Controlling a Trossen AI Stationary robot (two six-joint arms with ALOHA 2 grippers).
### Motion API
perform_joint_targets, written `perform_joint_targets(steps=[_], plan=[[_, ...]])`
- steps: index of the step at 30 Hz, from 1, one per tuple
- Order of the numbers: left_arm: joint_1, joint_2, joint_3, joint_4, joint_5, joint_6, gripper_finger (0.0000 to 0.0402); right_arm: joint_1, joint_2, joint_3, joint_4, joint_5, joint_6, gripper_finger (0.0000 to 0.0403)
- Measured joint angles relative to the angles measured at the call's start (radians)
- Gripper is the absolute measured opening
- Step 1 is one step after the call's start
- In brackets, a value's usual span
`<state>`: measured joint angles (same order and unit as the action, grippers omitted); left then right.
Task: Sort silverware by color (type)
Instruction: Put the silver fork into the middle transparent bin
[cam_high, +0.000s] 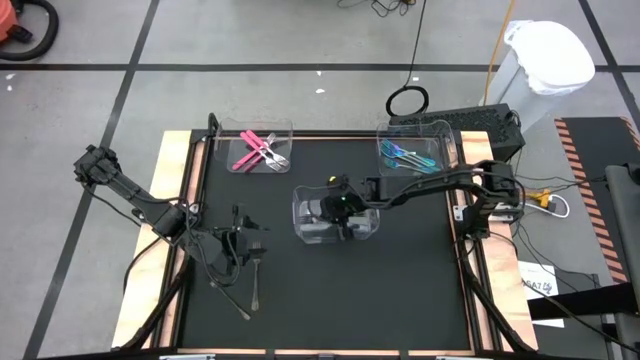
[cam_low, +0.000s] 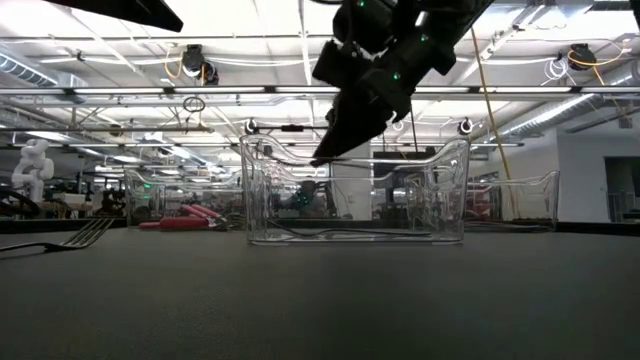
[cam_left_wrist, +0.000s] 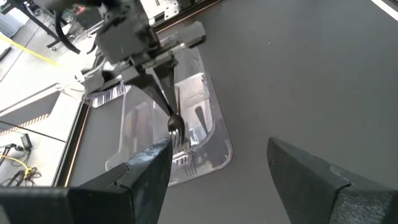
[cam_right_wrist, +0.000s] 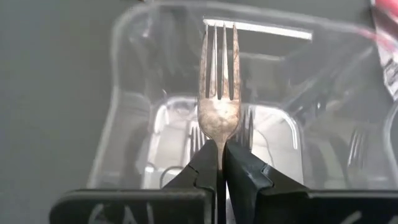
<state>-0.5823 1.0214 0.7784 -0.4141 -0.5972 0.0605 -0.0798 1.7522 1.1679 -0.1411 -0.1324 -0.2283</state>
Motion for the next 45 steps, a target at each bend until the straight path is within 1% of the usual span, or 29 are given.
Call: perform_joint_targets(steps=[7,28,35,45], plan=[[0.000,0.000,0.000,0.000,0.000,0.005,0.0262,-0.025,0.014,0.000,-0.005,0.000,0.013,0.0016],[0.000,0.000,0.000,0.000,0.000,0.005,0.0262,-0.037,0.014,0.000,-0.037,0.003,0.041,0.0016],[0.000,0.000,0.000,0.001,0.000,0.004,0.0262,-0.045,0.014,-0.024,-0.035,0.003,0.040,0.0016],[0.000,0.000,0.000,0.001,0.000,0.005,0.0262,-0.066,0.014,-0.071,0.041,0.005,0.041,0.0016]])
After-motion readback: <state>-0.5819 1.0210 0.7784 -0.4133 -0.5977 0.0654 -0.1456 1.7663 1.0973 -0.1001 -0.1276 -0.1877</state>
